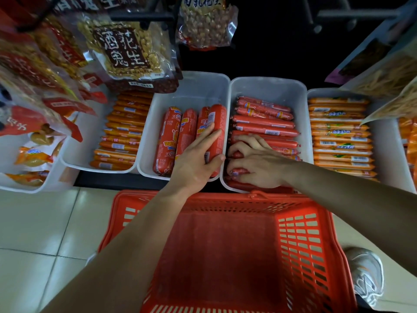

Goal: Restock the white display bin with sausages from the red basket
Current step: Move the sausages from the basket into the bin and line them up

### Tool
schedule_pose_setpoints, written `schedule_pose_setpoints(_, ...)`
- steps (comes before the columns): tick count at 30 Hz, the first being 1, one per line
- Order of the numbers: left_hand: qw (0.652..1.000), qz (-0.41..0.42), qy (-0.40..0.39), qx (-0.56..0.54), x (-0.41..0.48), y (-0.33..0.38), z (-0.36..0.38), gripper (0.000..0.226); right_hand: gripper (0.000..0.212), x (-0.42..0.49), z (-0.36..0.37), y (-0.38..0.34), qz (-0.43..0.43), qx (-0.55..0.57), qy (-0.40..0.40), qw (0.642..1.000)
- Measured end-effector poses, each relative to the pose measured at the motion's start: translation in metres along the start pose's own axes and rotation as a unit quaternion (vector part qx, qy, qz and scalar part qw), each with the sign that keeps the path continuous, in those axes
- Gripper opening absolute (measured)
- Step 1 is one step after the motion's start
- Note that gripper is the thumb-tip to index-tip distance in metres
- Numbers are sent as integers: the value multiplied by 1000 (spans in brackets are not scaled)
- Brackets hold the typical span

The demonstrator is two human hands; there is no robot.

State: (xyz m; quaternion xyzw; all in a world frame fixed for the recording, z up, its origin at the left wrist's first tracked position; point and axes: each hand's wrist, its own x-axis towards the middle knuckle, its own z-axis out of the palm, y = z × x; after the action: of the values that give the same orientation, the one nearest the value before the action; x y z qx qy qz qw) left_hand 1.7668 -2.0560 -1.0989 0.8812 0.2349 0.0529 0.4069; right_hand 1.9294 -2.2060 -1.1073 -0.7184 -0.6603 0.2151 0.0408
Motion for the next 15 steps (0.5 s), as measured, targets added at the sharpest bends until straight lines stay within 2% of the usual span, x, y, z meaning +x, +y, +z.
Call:
schedule_pose_setpoints(2,1000,2,1,1,0,0,0,62,26,-3,0,1,-5,-9,6,1000)
schedule_pose_setpoints(6,1000,0,2,-5,0,-1,0,62,44,-3,-7,2,-11,-19,47,999)
schedule_pose_setpoints(10,1000,-7,-2,-4,-1,0,0,62,63,-1,-10,6,-4,-108,-13,994)
schedule_pose_setpoints(15,1000,-12,-2,-7,-1,1,-1,63,65,7,-17,4,1,-155,-28,988)
